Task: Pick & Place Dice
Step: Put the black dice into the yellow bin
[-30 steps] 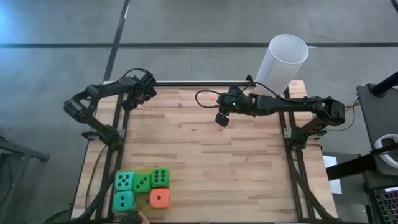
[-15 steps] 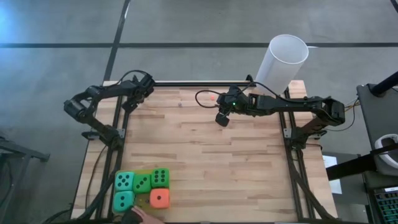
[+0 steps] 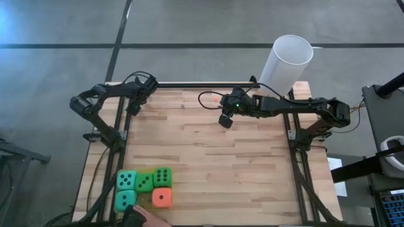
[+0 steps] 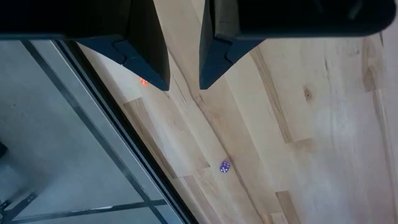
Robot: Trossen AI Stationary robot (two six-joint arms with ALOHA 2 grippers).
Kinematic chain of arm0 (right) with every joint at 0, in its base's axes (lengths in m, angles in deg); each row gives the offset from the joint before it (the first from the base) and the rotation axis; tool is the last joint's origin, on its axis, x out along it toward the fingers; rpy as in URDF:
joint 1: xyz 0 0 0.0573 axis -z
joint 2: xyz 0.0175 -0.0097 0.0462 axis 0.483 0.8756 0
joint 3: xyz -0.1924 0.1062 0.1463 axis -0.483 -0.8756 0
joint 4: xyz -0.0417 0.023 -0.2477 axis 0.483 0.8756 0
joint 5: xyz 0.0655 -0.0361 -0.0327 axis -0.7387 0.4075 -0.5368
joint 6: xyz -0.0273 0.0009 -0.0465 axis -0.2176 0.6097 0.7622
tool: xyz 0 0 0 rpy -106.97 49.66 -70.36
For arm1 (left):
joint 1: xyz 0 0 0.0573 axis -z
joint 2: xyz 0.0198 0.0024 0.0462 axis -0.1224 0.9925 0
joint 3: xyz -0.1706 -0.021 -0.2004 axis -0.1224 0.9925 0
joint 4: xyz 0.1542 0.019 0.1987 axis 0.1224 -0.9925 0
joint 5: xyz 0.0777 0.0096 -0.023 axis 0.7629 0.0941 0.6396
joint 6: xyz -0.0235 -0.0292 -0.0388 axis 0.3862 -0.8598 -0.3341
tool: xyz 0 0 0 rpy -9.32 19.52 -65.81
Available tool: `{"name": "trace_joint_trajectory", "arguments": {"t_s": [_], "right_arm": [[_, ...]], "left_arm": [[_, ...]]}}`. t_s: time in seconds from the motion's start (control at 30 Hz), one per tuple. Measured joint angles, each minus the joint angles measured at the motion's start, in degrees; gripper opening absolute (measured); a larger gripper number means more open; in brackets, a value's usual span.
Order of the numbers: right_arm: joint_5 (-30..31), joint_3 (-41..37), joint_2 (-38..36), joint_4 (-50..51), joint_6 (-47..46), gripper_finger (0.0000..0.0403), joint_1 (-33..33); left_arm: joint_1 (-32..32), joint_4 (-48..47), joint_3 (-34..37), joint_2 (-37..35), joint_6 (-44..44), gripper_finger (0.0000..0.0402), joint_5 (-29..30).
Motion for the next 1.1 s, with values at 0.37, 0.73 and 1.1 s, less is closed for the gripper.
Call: {"name": "trace_joint_trajectory", "arguments": {"t_s": [0.37,0.73,1.1], "right_arm": [[0.0,0.0,0.0,0.0,0.0,0.0086,0.0],[0.0,0.0,0.0,0.0,0.0,0.0068,0.0],[0.0,0.0,0.0,0.0,0.0,0.0084,0.0]], "left_arm": [[-0.4,0.5,0.0,0.2,-1.8,0.0302,0.8],[-0.4,1.4,0.0,0.2,-1.4,0.0324,0.6],[-0.5,2.9,0.6,0.4,-0.5,0.0333,2.0]]}}
